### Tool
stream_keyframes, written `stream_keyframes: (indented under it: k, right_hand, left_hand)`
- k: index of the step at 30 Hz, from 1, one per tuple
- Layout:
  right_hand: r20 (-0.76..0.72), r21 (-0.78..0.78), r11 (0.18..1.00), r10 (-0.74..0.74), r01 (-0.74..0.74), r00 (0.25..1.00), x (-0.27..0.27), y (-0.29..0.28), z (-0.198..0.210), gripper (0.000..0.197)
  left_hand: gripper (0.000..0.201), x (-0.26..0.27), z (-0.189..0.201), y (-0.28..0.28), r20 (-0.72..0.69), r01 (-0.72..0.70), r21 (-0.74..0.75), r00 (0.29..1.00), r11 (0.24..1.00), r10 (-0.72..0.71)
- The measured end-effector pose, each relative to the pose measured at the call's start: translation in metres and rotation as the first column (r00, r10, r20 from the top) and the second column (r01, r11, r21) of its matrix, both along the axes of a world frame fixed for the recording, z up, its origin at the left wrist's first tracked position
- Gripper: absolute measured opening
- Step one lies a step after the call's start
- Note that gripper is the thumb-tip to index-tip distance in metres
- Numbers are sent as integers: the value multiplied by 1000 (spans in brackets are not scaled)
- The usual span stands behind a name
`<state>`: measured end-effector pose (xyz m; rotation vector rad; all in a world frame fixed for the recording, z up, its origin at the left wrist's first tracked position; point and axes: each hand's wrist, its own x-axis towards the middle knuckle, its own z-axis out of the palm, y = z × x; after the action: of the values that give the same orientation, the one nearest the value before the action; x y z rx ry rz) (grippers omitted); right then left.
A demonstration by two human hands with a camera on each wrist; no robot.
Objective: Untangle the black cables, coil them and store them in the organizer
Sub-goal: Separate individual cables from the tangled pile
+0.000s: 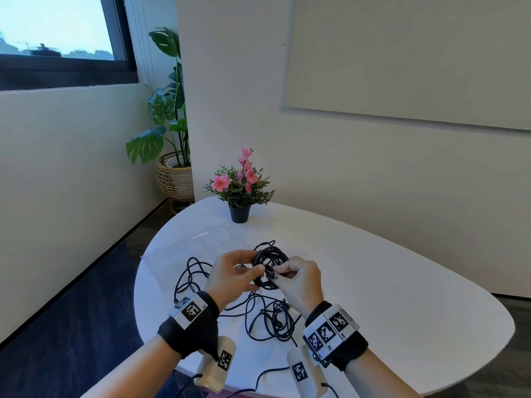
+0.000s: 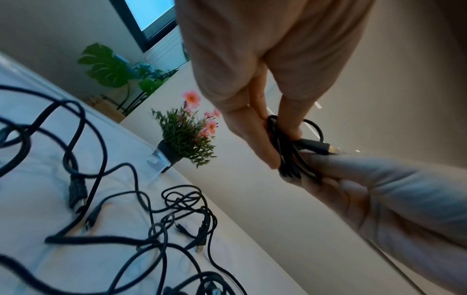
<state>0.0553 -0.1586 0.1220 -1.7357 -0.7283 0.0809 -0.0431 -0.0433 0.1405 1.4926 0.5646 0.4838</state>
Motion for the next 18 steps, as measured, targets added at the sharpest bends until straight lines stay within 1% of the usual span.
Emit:
stream_keyframes:
  k: [2, 4, 5, 7, 9, 11, 15, 18]
  right_hand:
    - [-12, -9, 999, 42, -42, 999, 0, 1, 2, 31]
    - [-56, -20, 994, 104, -106, 993, -2, 0, 4, 18]
    - [-76, -14, 991, 132, -133, 988, -3, -1, 5, 12]
    - [-109, 6, 989, 150, -150, 983, -4, -2, 7, 7]
    - [-149, 21, 991, 135, -134, 980, -4, -4, 9, 13]
    - [-165, 34, 994, 108, -104, 980, -4, -5, 10, 20]
    - [-109, 60, 998, 37, -31, 993, -7, -5, 11, 27]
    - [-107, 99, 995, 30, -19, 994, -5, -5, 11, 29]
  left_hand:
    - [28, 1, 1, -2, 7, -57, 43, 998, 997, 57]
    - [29, 2, 2, -3, 3, -102, 87, 995, 991, 102]
    - [29, 2, 2, -2, 0, -112, 117, 994, 987, 112]
    - [28, 2, 3, -2, -14, -108, 203, 994, 973, 113]
    - [28, 3, 5, -4, -27, -94, 292, 994, 952, 107]
    - [28, 4, 8, -8, -15, -89, 334, 995, 938, 100]
    - [28, 5, 13, -12, 4, -74, 394, 997, 916, 79]
    - [28, 4, 13, -15, -21, -38, 448, 998, 893, 52]
